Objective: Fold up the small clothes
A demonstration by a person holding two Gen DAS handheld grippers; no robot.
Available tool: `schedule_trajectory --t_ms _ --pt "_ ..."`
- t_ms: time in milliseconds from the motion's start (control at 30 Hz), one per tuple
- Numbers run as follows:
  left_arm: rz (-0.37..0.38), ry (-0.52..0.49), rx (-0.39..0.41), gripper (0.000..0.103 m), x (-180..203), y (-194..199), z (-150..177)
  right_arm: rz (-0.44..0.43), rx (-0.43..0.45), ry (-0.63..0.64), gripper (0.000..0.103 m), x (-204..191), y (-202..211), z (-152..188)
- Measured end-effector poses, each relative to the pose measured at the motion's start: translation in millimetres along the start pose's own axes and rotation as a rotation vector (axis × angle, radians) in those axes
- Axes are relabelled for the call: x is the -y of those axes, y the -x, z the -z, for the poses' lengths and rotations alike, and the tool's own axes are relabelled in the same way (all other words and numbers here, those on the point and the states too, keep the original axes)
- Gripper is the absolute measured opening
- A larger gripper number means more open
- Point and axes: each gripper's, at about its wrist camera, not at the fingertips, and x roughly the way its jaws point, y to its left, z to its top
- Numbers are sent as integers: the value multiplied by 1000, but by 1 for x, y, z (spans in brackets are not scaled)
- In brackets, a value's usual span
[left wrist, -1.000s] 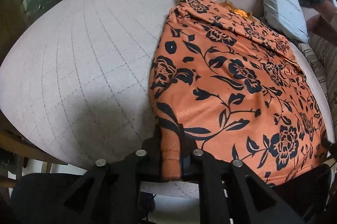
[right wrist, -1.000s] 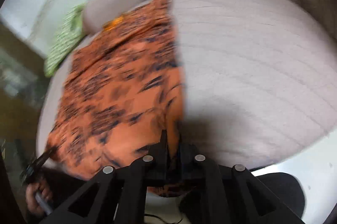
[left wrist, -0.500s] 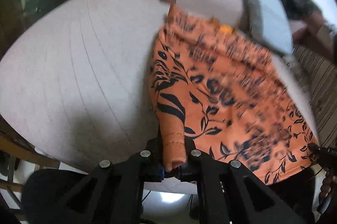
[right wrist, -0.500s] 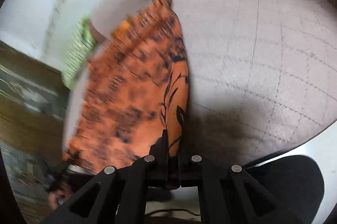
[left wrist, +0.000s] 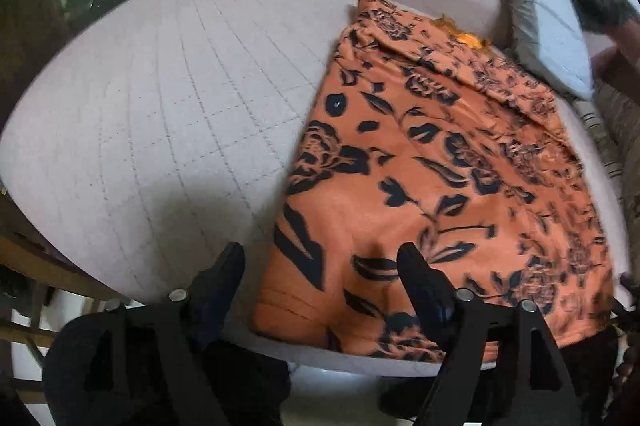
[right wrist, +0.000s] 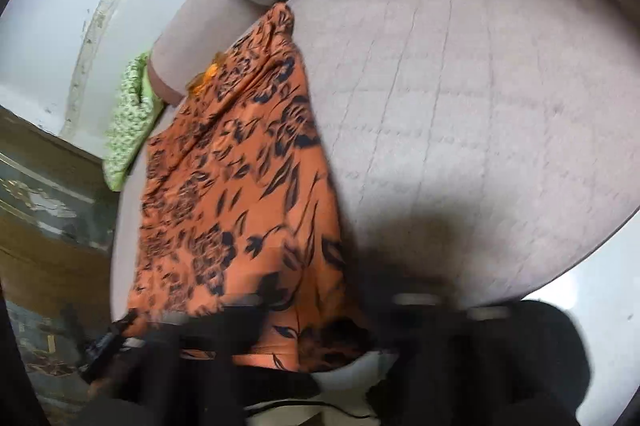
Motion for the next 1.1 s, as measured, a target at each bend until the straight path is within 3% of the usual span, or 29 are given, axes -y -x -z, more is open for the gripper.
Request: schedule_trajectory --t_ms 33,67,100,133,200,333,433,467,567,633,700,733,767,800,833,900,1033,1100 --pt "19 6 -40 8 1 -6 -2 -12 -46 10 85 -1 -7 -1" --pt "45 13 -61 6 1 -7 -4 -26 -45 42 77 -4 -6 -3" --pt "43 -5 -51 6 4 -6 -7 -61 -65 61 23 -10 -9 -5" --pt "53 -30 -34 6 8 1 -9 -82 -110 45 6 -11 -14 -6" --pt "64 -47 -11 6 9 13 -13 -106 -153 64 6 -16 -16 -10" --pt "134 -42 -6 6 9 30 -37 -258 -148 33 5 -27 1 -32" --pt "203 -67 42 6 17 44 -84 -372 -94 20 5 -48 10 -78" --pt "226 -82 57 6 23 46 -106 -417 -61 20 5 -59 11 -107" --pt "281 -82 109 7 41 35 -191 -478 25 23 5 -90 1 -180" --pt "270 -76 128 10 51 12 -247 -444 87 -19 6 -102 -26 -241" --pt "235 -64 137 25 65 -35 -301 -387 101 -97 8 -102 -64 -282" --pt "225 -46 154 50 67 -58 -320 -358 95 -107 20 -100 -89 -302" --pt "201 -29 151 84 67 -84 -334 -292 57 -92 35 -95 -122 -318" --pt "117 16 101 90 65 -114 -342 -225 43 -109 83 -90 -135 -320" --pt "54 51 63 90 62 -133 -342 -131 65 -143 89 -81 -143 -312" --pt "70 68 34 90 50 -149 -331 -172 60 -109 89 -78 -142 -298" --pt "53 56 207 90 28 -111 -295 -69 100 76 89 -89 -110 -262" --pt "105 57 209 91 23 -102 -279 -47 104 131 89 -89 -103 -254"
